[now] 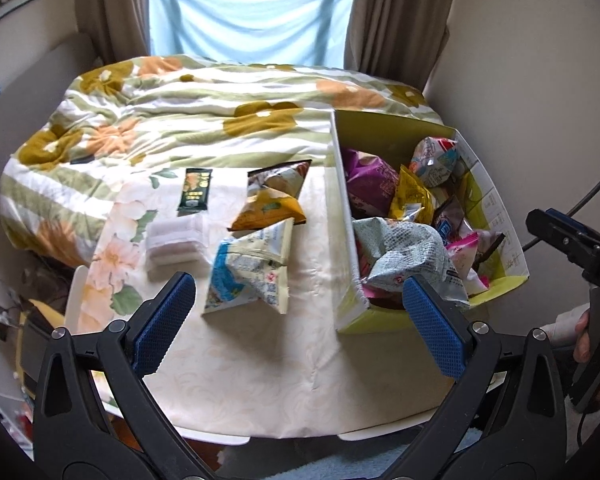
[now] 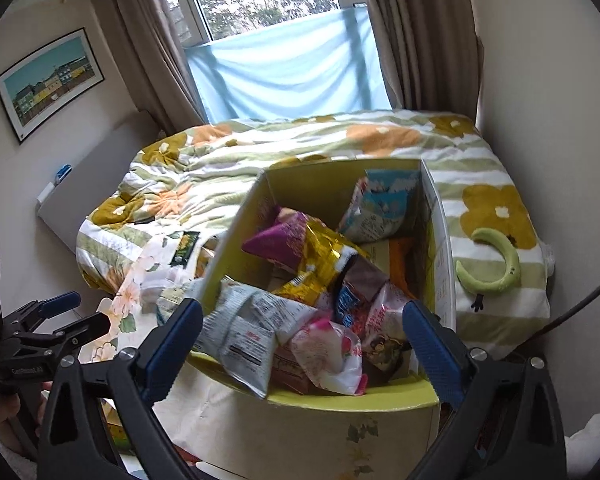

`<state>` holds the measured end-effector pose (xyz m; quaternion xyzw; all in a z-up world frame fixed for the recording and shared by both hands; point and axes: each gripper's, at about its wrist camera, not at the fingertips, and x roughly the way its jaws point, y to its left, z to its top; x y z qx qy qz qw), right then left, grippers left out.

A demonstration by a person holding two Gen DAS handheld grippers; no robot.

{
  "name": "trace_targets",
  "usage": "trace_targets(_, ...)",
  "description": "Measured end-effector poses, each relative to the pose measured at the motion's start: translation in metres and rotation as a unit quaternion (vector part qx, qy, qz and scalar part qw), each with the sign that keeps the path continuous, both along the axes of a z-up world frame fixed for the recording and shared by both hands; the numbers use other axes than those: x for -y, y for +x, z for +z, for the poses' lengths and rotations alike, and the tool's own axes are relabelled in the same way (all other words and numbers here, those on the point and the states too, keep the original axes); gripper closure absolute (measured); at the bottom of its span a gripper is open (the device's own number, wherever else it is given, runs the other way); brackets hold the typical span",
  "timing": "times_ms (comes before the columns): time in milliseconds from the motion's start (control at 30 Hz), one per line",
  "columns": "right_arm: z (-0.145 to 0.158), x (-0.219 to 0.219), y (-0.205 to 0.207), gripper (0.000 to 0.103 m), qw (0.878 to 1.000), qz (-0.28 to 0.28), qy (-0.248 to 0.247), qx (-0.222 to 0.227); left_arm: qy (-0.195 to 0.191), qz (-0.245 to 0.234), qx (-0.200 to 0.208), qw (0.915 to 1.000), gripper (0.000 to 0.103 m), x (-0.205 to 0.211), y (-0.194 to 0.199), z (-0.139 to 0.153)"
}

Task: Organize snacks
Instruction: 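Move both tools back toward the remaining snacks on the tray, then grasp the white rectangular packet with the left tool while the right tool grasps the cream-and-blue bag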

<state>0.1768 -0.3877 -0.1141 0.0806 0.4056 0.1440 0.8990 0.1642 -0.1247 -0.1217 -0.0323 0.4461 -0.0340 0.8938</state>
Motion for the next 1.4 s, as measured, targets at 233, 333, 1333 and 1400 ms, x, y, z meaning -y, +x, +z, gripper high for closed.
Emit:
trace_targets(233,0.021,-0.018,-0.007,0.004,1.0,0.007,0.013,0.018,0.005,0.017,0.017,0.9997,0.001,-0.033,-0.017,0.015)
trace_targets(333,0.03,-0.033,-0.013,0.004,0.999,0.003,0.005,0.033,0.005,0.017,0.022,0.9996,0.001,-0.053,-0.022,0.019)
trace_targets(1333,-0.051,-0.234,-0.017,0.004,0.99,-0.124,0.038,-0.062,-0.005,-0.204,-0.033,0.9784,0.001,-0.237,0.068,-0.06)
trace_targets(1400,-0.068,-0.245,-0.013,0.004,0.989,-0.123,0.035,-0.073,0.003,-0.226,-0.036,0.9736,0.001,-0.235,0.08,-0.071)
